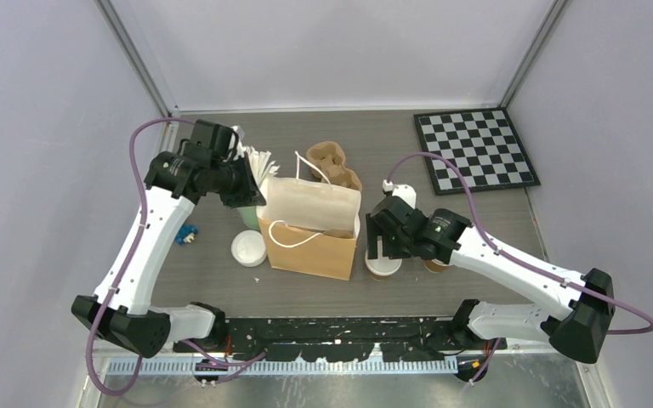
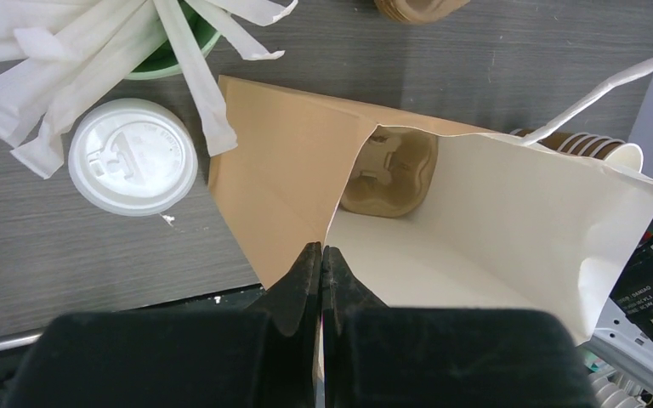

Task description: Pack the takeout coffee

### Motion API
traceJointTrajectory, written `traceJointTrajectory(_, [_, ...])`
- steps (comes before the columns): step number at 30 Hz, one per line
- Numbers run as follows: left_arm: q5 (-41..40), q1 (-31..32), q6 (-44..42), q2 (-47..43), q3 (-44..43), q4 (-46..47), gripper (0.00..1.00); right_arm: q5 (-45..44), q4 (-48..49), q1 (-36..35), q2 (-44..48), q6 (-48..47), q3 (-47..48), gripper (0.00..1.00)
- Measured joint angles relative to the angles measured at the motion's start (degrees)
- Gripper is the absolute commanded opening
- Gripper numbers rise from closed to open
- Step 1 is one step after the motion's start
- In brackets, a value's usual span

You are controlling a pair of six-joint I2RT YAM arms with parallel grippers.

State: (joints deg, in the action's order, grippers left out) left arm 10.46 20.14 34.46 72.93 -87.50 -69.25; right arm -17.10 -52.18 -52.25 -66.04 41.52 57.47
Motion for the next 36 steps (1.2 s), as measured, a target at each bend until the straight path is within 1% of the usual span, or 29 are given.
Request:
traceJointTrajectory(9, [-2.1, 0.0, 0.2, -2.1, 0.0, -0.9, 0.0, -1.1, -0.2, 0.3, -0.3, 2.3, -0.5, 0.85])
traceJointTrajectory(18, [-2.5, 0.0, 1.1, -3.0, 0.3, -0.9, 0.0, -0.5, -1.4, 0.6, -6.4, 3.8, -0.2, 0.87])
traceJointTrajectory(27, [-2.5, 0.0, 1.1, -3.6, 0.3, -0.9, 0.0, -0.1, -2.1, 0.7, -8.6, 3.1, 1.3, 0.87])
traceJointTrajectory(36, [-2.5, 0.0, 1.2, -3.9, 0.8, -0.8, 0.0, 0.1, -2.7, 0.7, -8.6, 2.3, 2.1, 0.87])
